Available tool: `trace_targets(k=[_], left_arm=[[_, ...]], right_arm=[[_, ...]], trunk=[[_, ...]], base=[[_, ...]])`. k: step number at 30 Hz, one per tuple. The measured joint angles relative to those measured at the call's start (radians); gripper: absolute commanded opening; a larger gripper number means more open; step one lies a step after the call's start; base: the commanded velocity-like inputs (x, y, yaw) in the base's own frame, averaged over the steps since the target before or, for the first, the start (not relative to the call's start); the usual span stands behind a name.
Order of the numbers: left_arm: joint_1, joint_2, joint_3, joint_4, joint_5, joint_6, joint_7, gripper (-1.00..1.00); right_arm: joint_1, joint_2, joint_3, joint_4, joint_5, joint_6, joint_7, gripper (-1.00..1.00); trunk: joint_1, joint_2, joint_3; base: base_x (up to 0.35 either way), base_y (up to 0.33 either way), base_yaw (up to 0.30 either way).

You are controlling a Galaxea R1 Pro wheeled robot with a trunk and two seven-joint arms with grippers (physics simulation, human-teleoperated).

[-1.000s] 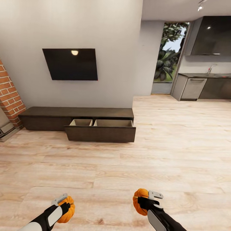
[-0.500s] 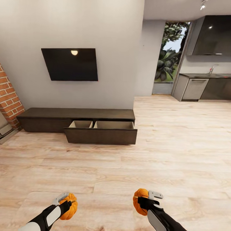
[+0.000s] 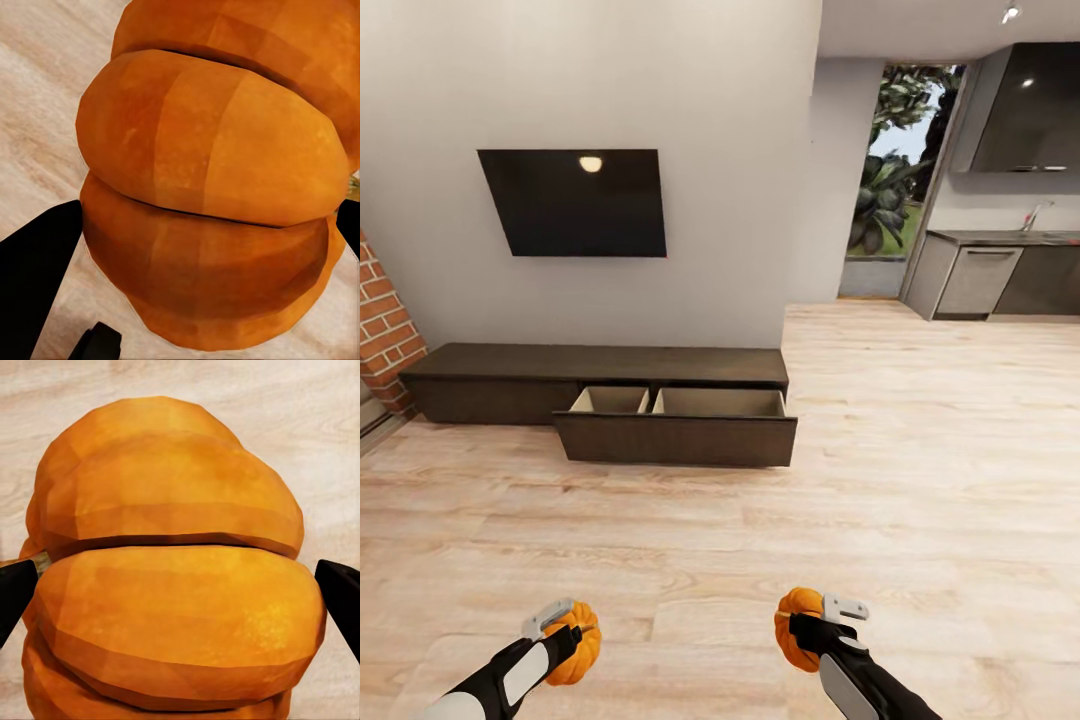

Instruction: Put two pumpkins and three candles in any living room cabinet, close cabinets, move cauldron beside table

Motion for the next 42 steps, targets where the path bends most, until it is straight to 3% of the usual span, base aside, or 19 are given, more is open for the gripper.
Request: trace_targets(k=[22,42], left_arm=[[0.000,0.000,0.000,0.000,0.000,0.002,0.000,-1.00],[0.000,-0.002,-0.002,0.000,-0.001,0.002,0.000,-1.00]], right_arm=[[0.000,0.000,0.000,0.000,-0.001,0.001,0.000,-1.00],[0.000,-0.003,-0.007,0.000,-0.001,0.000,0.001,-1.00]], trunk=[[0.000,0.000,0.000],[0.000,0.000,0.000]], base=[[0.302,0.142,0.000],[0.327,0.005,0.000]])
